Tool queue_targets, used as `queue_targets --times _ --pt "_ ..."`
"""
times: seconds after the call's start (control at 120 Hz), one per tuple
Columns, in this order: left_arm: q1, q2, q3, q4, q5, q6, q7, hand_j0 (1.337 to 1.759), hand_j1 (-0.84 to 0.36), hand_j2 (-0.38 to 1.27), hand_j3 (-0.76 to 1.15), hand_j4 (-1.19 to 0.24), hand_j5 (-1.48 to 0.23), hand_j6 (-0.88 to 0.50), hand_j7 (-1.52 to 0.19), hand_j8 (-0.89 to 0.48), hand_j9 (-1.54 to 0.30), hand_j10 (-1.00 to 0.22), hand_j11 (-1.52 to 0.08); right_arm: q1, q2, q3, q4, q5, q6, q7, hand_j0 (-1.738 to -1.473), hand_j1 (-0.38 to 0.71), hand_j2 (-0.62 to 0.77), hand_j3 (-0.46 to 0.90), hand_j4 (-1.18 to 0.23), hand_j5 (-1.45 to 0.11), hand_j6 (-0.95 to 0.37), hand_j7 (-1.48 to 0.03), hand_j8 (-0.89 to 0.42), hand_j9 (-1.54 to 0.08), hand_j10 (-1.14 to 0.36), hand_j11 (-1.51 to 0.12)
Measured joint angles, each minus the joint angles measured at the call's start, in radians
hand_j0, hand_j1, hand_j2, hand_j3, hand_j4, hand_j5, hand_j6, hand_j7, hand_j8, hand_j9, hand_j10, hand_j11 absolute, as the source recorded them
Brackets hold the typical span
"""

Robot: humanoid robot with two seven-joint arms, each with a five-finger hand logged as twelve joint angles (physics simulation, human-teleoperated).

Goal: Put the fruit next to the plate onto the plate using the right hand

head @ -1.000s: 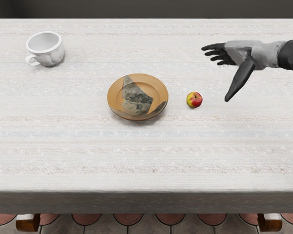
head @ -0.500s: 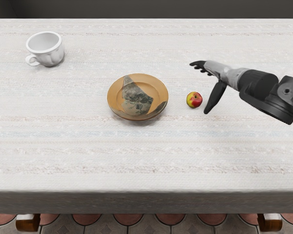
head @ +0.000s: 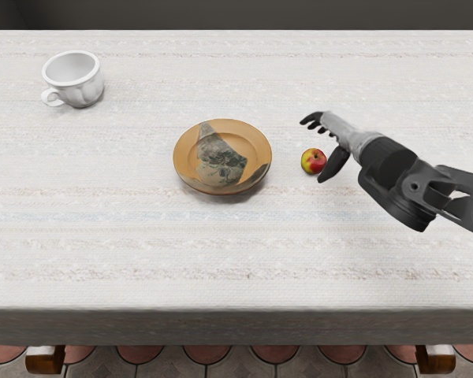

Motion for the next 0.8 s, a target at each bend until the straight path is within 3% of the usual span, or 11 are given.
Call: queue_targets --times 0.8 --pt "-0.001 0.000 0.000 0.000 0.000 0.000 0.000 1.658 0.06 0.05 0.00 -0.25 -0.32 -0.25 -0.32 -0.25 -0.32 -0.25 -0.32 -0.003 0.141 -0.067 -0.198 -0.040 -0.038 -0.007 -1.658 0.06 -0.07 0.00 -0.35 -0.45 -0.35 -0.45 -0.35 -0.45 -0.35 -0.45"
